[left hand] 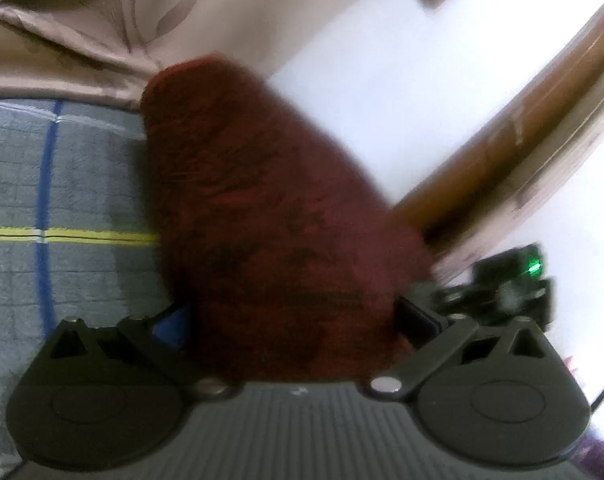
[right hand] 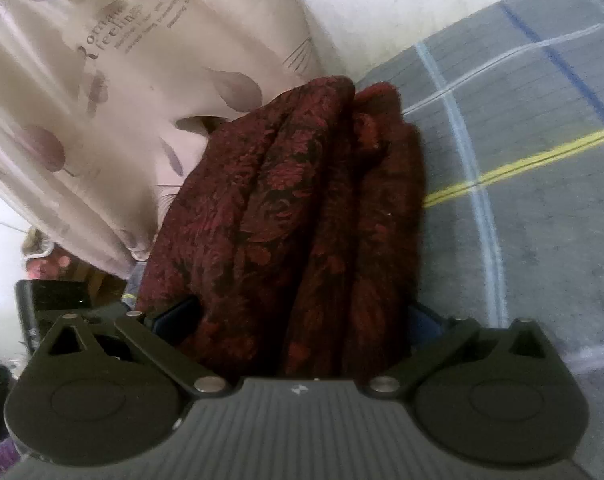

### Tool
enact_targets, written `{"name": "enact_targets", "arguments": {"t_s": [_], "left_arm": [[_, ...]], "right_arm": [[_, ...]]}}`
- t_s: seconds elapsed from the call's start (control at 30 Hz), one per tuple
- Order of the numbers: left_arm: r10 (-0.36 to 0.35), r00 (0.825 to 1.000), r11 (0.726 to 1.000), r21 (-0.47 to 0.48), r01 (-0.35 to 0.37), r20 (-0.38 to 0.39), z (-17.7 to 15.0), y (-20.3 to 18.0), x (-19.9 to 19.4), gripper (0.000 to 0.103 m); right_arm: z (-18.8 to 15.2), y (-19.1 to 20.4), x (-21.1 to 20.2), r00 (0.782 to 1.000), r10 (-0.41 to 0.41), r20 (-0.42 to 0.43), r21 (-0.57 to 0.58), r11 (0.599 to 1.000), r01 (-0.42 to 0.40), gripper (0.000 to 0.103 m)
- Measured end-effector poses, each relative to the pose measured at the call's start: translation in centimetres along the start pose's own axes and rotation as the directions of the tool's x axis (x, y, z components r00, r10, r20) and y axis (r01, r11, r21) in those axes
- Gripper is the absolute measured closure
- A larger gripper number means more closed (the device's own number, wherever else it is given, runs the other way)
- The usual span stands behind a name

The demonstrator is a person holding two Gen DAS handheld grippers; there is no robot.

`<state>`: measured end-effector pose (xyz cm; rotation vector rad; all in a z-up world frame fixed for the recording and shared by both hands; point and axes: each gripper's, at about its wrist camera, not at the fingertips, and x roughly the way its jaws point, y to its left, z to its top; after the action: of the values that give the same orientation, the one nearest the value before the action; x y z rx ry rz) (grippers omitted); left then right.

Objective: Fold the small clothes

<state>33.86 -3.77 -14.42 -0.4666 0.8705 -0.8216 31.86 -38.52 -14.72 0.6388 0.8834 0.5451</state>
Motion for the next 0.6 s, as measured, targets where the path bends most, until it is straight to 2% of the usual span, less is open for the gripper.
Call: {"name": "enact_targets", "arguments": {"t_s": [0.17, 0.33, 0.43, 0.5, 0.6], "left_arm": [[-0.050, 0.999, 0.997, -0.054, 0.050, 0.017, 0.0, 1.0, 0.6, 0.000], [-0.009, 1.000, 1.000, -0.006, 0.009, 0.010, -0.2, -0.2, 1.0, 0.000], [0.007, 1.000, 1.000, -0.010, -0.007, 0.028, -0.4, -0.6, 0.7, 0.009], [0.019, 0.999, 1.000, 0.006, -0.019, 0.040, -0.6, -0.8, 0.2, 0.021], [0.019, 0.999, 1.000, 0.024, -0.021, 0.050, -0.7, -1.3, -0.2, 0.031]], "right_arm": [[0.3, -0.4, -0.3, 0.998, 0.032, -0.048, -0.031, 0.999, -0.033, 0.000], [0.4, 0.6, 0.4, 0.998, 0.005, -0.065, -0.084, 0.996, -0.010, 0.000], [0.1, 0.9, 0.5, 0.998, 0.003, -0.061, -0.097, 0.995, -0.009, 0.000], [-0.2, 0.8, 0.4, 0.999, 0.014, -0.049, -0.092, 0.996, -0.019, 0.002], [-0.9, 1.4, 0.5, 1.000, 0.004, -0.030, -0.121, 0.993, -0.008, 0.006]]}}
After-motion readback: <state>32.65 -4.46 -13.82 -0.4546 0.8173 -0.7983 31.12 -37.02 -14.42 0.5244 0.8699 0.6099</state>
